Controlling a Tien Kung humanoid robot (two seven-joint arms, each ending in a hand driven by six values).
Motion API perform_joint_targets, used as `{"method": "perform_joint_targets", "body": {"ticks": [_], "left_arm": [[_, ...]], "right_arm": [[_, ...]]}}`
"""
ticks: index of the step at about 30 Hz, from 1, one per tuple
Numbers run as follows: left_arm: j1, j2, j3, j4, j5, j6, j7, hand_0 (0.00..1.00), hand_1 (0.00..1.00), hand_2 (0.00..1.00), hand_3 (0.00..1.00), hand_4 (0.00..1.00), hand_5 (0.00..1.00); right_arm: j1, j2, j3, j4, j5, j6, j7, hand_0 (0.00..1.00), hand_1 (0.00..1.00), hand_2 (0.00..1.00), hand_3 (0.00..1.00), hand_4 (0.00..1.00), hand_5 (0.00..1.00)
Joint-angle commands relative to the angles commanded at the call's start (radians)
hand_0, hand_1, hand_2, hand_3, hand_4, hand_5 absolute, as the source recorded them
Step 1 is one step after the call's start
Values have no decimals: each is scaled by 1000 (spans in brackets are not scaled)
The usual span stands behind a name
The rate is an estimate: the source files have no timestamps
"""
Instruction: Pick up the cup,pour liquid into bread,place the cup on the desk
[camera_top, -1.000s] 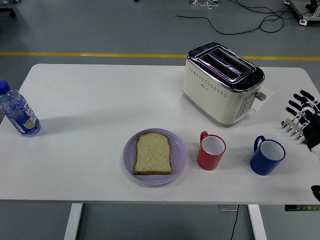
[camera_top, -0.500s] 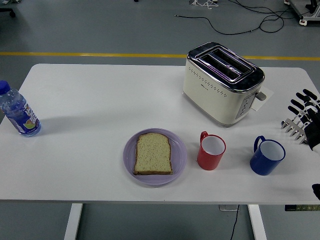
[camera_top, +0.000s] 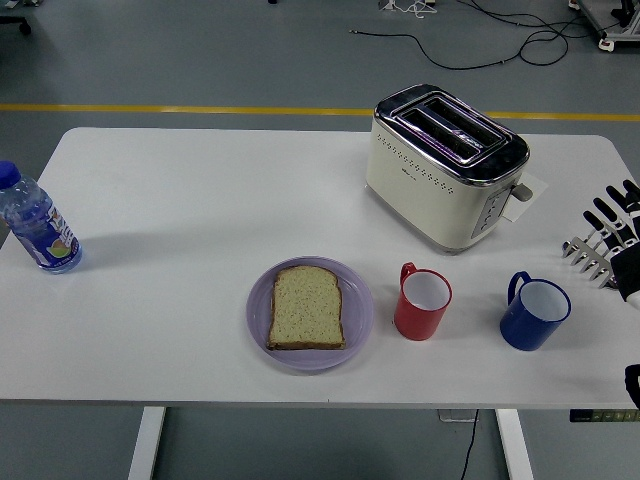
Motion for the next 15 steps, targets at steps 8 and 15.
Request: {"method": "perform_joint_targets", "body": {"ticks": [8, 15], "left_arm": [[0, 0, 2, 0, -2, 0, 0, 645, 659, 674, 517, 243, 849], [0, 0, 2, 0, -1, 0, 0, 643, 658, 674, 518, 242, 849]], "right_arm": [[2, 8, 17, -40, 95, -2, 20, 702, 636, 685, 621, 562, 215], [1, 14, 22, -73, 121, 1, 21, 702, 632, 683, 621, 564, 218]]}}
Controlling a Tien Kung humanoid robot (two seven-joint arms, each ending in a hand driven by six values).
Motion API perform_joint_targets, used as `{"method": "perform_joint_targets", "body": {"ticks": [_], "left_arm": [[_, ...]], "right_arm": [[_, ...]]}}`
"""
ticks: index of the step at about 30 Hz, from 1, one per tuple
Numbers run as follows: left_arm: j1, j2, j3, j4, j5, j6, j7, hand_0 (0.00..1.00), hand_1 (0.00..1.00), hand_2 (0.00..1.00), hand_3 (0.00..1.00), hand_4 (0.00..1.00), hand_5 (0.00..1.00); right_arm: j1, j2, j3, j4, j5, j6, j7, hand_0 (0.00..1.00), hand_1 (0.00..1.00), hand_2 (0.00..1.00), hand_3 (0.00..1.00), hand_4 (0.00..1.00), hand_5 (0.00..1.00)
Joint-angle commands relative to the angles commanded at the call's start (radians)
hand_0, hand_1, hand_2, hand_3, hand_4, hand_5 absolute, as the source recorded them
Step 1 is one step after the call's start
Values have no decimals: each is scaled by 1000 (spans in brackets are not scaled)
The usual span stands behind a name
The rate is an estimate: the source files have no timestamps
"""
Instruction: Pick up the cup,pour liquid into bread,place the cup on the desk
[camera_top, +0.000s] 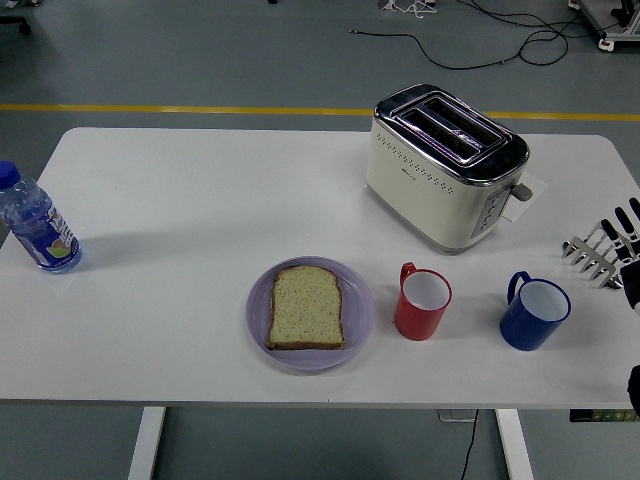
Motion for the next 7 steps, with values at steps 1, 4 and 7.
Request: {"method": "perform_joint_targets", "body": {"ticks": [1, 4, 7], "left_arm": [[0, 0, 0, 0, 0, 0, 0, 642, 657, 674, 517, 242, 849], [0, 0, 0, 0, 0, 0, 0, 642, 657, 674, 517, 242, 849], [0, 0, -1, 0, 1, 0, 0, 642, 657, 674, 517, 242, 849]], "right_arm": [[0, 0, 0, -1, 1, 0, 0, 701, 631, 682, 620, 564, 217], [1, 3, 1, -13, 13, 2, 1, 701, 631, 682, 620, 564, 217], [1, 4, 3, -21, 18, 3, 3, 701, 631, 682, 620, 564, 217]]}}
